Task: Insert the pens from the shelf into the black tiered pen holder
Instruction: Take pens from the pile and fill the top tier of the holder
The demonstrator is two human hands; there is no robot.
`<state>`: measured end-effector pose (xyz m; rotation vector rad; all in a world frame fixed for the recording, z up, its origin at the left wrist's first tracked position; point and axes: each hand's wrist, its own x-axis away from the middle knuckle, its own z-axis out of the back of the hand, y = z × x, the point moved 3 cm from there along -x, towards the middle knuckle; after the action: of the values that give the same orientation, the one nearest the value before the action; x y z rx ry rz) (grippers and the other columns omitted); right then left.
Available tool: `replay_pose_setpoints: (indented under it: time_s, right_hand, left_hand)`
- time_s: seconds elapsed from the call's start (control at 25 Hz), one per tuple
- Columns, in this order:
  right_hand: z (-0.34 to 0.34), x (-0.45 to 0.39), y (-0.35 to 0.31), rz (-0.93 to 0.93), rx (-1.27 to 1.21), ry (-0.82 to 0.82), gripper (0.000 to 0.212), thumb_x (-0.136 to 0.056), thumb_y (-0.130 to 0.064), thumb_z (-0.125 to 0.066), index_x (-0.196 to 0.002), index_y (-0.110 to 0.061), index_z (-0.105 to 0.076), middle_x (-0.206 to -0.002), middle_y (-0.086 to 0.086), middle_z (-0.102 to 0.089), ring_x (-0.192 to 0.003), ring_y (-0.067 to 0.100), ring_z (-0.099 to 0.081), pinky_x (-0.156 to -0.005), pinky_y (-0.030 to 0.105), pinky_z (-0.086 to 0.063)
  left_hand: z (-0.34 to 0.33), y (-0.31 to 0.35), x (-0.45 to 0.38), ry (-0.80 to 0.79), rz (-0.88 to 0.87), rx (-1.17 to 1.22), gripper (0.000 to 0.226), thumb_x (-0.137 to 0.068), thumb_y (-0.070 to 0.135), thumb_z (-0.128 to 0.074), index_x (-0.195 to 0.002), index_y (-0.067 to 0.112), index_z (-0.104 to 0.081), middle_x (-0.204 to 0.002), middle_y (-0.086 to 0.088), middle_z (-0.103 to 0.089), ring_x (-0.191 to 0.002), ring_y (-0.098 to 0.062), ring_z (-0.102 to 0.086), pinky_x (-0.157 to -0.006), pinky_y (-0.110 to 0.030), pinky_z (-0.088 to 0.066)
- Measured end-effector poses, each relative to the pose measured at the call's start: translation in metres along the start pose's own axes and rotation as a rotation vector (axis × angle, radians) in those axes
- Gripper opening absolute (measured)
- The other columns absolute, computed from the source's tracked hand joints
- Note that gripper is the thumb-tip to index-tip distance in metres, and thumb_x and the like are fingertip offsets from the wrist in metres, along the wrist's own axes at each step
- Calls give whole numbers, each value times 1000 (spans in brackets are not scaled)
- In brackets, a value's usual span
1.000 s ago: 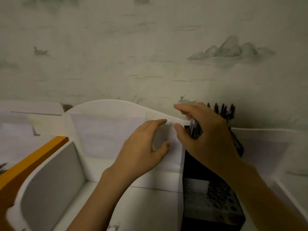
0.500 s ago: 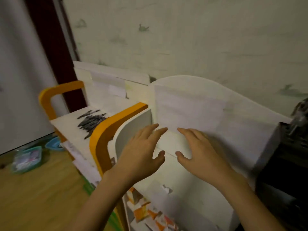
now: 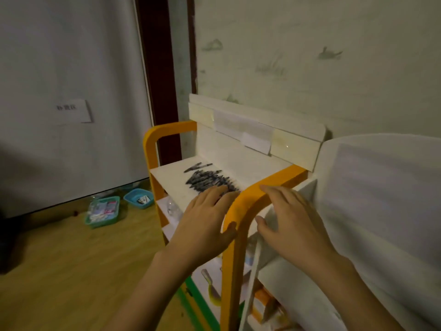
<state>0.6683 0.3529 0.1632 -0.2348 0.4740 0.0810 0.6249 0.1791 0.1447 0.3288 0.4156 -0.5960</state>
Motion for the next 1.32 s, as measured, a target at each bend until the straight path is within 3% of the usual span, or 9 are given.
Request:
replay_pose_setpoints:
  time_s: [0.28,0.56,0.88,1.32]
  right_hand:
    - [-83,-97,-96,13,35,-8,61,-88,-46,-53,-144,-29,-33,-140,-8,-44,-130,16,-38,-109,34,-34]
    - [-151,-162,-109,-114,102,-28,58,-88,-43,-55,-141,-27,-40,-136,-4,-49,-127,21,-42,-106,36,-35]
    - [-225,-231,-65,-305,107,-28,57,-90,-43,-52,-142,-25,-38,-138,-1,-48,-129,23,-40,-109,38,-32]
    - [-280,-260,-7,-582,182,-95,57,-89,-47,-50,-142,-26,-38,-136,0,-49,-128,23,-40,-105,40,-36]
  left_hand:
    - [22,-156,-19,9,56,30,65,-90,48,-54,-147,38,-24,-156,11,-25,-143,-12,-21,-114,-31,-26]
    - [0,-253,-73,-46,57,140,66,-89,48,-56,-147,35,-27,-153,8,-31,-140,-13,-28,-110,-31,-33]
    - [-82,-304,-171,-159,25,261,67,-88,47,-60,-146,27,-32,-150,5,-36,-135,-16,-36,-107,-30,-36]
    - [-223,-317,-257,-492,-11,389,67,-89,42,-62,-146,19,-35,-146,-4,-40,-129,-23,-44,-99,-36,-43]
